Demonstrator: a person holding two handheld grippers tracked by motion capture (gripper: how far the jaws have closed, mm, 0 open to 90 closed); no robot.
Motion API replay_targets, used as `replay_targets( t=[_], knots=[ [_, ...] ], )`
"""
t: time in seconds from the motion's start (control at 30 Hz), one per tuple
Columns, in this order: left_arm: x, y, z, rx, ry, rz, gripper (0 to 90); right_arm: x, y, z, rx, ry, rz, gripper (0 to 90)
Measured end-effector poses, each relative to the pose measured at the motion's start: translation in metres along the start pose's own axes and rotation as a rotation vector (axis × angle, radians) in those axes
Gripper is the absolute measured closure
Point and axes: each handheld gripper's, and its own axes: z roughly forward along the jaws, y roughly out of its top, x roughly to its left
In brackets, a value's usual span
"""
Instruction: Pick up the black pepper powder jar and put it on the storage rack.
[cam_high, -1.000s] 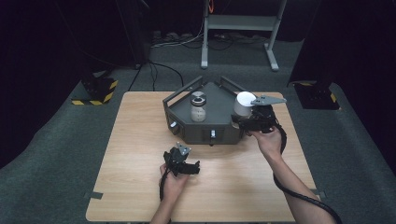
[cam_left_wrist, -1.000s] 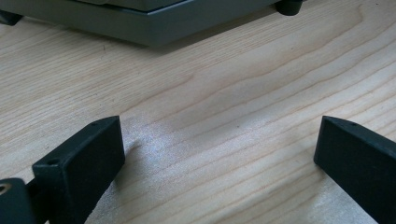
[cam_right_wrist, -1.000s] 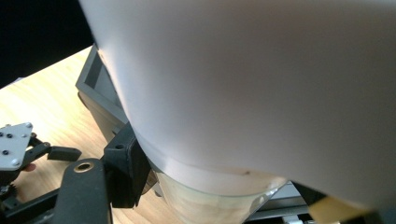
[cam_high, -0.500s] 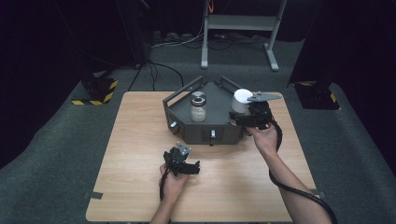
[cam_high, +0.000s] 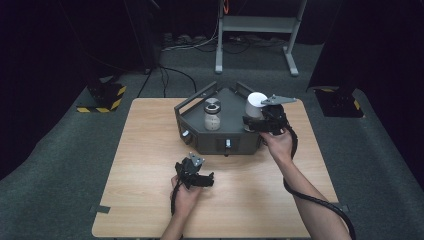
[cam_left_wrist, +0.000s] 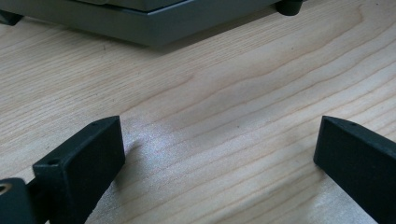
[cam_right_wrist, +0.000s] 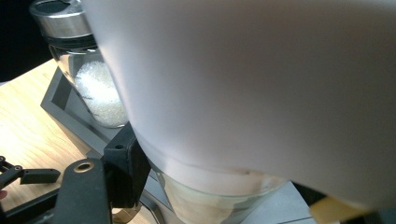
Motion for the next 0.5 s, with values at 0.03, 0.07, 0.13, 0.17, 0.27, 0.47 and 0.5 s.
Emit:
replay_targets(
  t=[0.03,0.07,0.13,0.17,0.27,0.47,0.5],
  knots=[
    [0.000,0.000,0.000,0.000,0.000,0.000,1.9,0.000,0.000,0.000,0.000,0.000,0.000,30.8],
    [0.000,0.000,0.000,0.000,0.000,0.000,1.9,0.000,0.000,0.003,0.004,0.000,0.004,30.8],
    [0.000,0.000,0.000,0.000,-0.001,0.000,2.0,0.000,-0.001,0.005,0.004,-0.002,0.007,30.8],
    [0.000,0.000,0.000,0.000,-0.001,0.000,2.0,0.000,-0.001,0.005,0.004,-0.002,0.007,30.8],
    [0.000,0.000,0.000,-0.001,-0.001,0.000,2.1,0.000,0.001,0.009,0.011,-0.006,0.010,30.8],
    [0.000,0.000,0.000,-0.002,-0.002,-0.002,2.1,0.003,0.005,0.018,0.025,-0.014,0.008,30.8],
    [0.000,0.000,0.000,-0.002,-0.002,-0.002,2.1,0.003,0.005,0.019,0.027,-0.017,0.009,30.8]
  ],
)
